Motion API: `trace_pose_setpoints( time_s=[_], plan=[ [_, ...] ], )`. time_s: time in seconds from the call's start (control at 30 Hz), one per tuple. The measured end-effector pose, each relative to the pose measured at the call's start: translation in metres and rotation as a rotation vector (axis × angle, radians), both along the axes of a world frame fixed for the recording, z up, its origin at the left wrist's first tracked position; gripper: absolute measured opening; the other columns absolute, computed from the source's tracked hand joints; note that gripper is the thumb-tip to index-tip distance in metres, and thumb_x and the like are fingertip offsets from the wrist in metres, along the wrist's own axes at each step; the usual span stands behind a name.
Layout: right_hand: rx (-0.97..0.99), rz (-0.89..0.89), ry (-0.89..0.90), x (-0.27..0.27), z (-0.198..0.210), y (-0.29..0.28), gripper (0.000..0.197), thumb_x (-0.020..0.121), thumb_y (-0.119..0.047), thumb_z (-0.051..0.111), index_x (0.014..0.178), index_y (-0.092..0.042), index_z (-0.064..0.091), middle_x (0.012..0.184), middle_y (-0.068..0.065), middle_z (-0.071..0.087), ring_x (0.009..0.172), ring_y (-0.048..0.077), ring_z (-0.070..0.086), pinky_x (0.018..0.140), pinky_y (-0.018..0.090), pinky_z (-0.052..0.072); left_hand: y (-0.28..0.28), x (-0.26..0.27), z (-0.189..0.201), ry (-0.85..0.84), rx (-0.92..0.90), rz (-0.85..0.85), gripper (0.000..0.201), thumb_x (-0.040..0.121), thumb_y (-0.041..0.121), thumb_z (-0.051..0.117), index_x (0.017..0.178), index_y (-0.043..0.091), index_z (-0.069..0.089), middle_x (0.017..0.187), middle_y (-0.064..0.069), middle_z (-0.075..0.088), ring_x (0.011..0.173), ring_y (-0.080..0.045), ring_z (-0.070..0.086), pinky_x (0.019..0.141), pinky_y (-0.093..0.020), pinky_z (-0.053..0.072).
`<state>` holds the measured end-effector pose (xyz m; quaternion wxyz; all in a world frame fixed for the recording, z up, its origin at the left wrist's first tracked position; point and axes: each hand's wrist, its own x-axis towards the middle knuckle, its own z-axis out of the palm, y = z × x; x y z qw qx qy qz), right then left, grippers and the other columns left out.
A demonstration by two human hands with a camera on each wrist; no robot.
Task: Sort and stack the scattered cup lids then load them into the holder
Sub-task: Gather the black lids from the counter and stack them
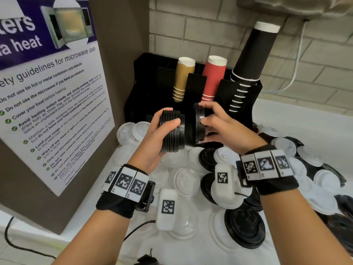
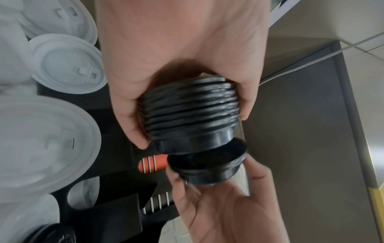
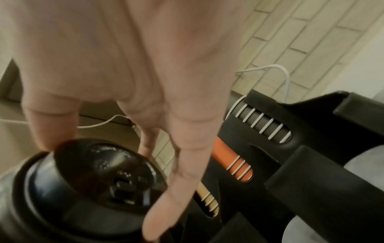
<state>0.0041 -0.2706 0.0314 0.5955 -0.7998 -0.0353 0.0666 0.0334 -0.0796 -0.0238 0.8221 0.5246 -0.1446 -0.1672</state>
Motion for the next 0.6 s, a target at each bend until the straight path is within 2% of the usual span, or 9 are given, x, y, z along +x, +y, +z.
trace_pose_setpoints(
  time_s=[0.07, 0.17, 0.23, 0.33, 0.4, 0.47, 0.6],
  plan=[
    [0.023, 0.03, -0.08, -0.008, -0.002, 0.005, 0.044, 0.081, -0.026, 0.059, 0.121, -0.042, 0.051, 0.105, 0.001, 0.06, 0.09, 0.013, 0.068, 0.08, 0.031, 0.057, -0.002, -0.002, 0.0, 0.01, 0.007, -0.036, 0.043, 0.067, 0.047, 0.072, 0.108, 0.043, 0.063, 0.108, 0.004, 0.066, 0.092, -0.011, 0.068, 0.065, -0.03, 0.055],
    [-0.007, 0.09, -0.174, -0.015, -0.005, 0.008, 0.056, 0.079, -0.011, 0.065, 0.127, -0.036, 0.05, 0.116, 0.001, 0.058, 0.103, 0.018, 0.065, 0.083, 0.034, 0.057, -0.005, -0.005, 0.0, 0.016, 0.028, -0.059, 0.051, 0.067, 0.049, 0.071, 0.116, 0.041, 0.059, 0.121, -0.004, 0.063, 0.104, -0.02, 0.066, 0.075, -0.038, 0.056],
    [-0.02, 0.113, -0.213, -0.018, -0.006, 0.009, 0.06, 0.077, -0.002, 0.066, 0.127, -0.031, 0.05, 0.118, 0.0, 0.057, 0.107, 0.016, 0.062, 0.086, 0.031, 0.055, -0.006, -0.006, 0.001, 0.016, 0.027, -0.063, 0.057, 0.068, 0.049, 0.071, 0.121, 0.036, 0.057, 0.125, -0.006, 0.062, 0.107, -0.023, 0.066, 0.079, -0.041, 0.057],
    [-0.036, 0.126, -0.248, -0.019, -0.008, 0.011, 0.062, 0.077, 0.007, 0.067, 0.126, -0.025, 0.049, 0.121, 0.001, 0.054, 0.111, 0.011, 0.057, 0.092, 0.028, 0.051, -0.007, -0.007, 0.002, 0.027, 0.0, -0.055, 0.049, 0.071, 0.043, 0.07, 0.118, 0.037, 0.057, 0.12, -0.003, 0.062, 0.101, -0.019, 0.067, 0.069, -0.035, 0.056],
    [-0.028, 0.112, -0.26, -0.019, -0.01, 0.013, 0.061, 0.074, 0.005, 0.068, 0.124, -0.026, 0.049, 0.12, -0.002, 0.054, 0.111, 0.01, 0.057, 0.092, 0.029, 0.05, -0.008, -0.007, 0.002, 0.036, -0.025, -0.045, 0.042, 0.077, 0.038, 0.067, 0.117, 0.036, 0.057, 0.118, -0.003, 0.062, 0.097, -0.018, 0.068, 0.065, -0.033, 0.056],
    [-0.017, 0.092, -0.266, -0.02, -0.013, 0.014, 0.061, 0.073, 0.0, 0.07, 0.122, -0.028, 0.049, 0.118, -0.004, 0.054, 0.107, 0.009, 0.059, 0.091, 0.03, 0.052, -0.009, -0.008, 0.002, 0.045, -0.046, -0.031, 0.04, 0.079, 0.035, 0.064, 0.118, 0.035, 0.057, 0.117, -0.003, 0.062, 0.097, -0.018, 0.068, 0.064, -0.033, 0.056],
    [0.002, 0.061, -0.255, -0.02, -0.016, 0.014, 0.061, 0.074, -0.002, 0.072, 0.123, -0.029, 0.047, 0.119, 0.001, 0.054, 0.101, 0.01, 0.063, 0.086, 0.031, 0.054, -0.011, -0.009, 0.001, 0.043, -0.057, -0.002, 0.044, 0.079, 0.036, 0.063, 0.122, 0.033, 0.054, 0.118, -0.004, 0.062, 0.098, -0.018, 0.068, 0.065, -0.033, 0.056]
  ],
)
